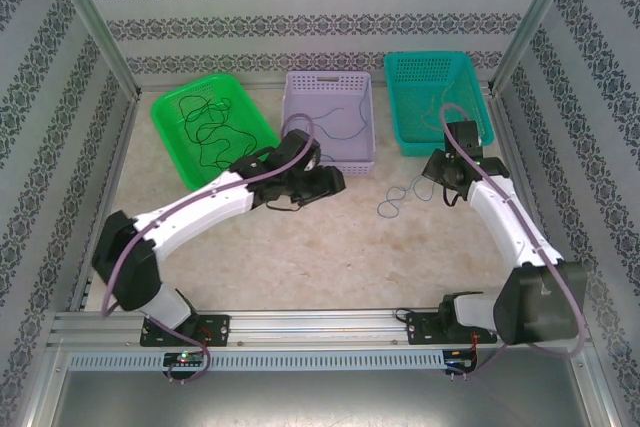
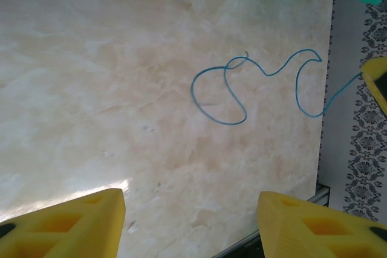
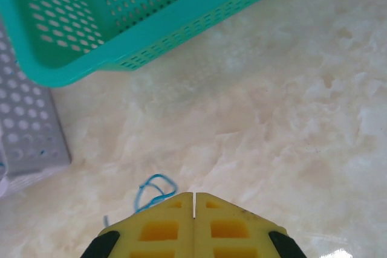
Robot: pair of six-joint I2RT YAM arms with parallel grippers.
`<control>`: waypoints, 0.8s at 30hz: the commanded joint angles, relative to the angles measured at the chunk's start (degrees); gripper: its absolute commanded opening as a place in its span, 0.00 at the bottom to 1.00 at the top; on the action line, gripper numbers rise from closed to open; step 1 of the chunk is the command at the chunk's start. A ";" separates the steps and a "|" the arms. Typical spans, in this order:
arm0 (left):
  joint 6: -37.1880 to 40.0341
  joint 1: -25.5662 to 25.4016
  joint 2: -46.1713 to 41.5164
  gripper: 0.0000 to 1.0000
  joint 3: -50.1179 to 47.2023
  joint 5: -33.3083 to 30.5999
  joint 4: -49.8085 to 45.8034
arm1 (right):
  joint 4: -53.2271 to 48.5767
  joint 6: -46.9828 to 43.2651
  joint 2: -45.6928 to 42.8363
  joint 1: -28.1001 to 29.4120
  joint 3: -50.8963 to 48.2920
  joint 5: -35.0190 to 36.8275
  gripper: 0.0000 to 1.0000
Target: Untangle the cables
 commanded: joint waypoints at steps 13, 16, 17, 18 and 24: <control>7.03 -7.97 27.16 0.63 24.86 1.59 -3.95 | -16.03 -2.27 -14.62 3.76 -11.70 1.54 0.00; 12.74 -9.54 33.42 0.59 33.92 0.20 -10.21 | -15.75 -1.42 -10.23 3.18 -10.50 -1.02 0.00; 14.36 -9.92 35.50 0.57 36.30 -0.68 -12.49 | -15.48 -1.13 -8.87 3.17 -10.26 -1.50 0.00; 15.23 -10.12 36.73 0.55 37.42 -1.30 -13.77 | -15.40 -0.90 -7.80 3.26 -10.24 -1.67 0.00; 20.51 -10.39 40.25 0.47 38.46 -3.44 -15.73 | -13.88 0.46 -5.01 2.96 -11.41 -0.35 0.00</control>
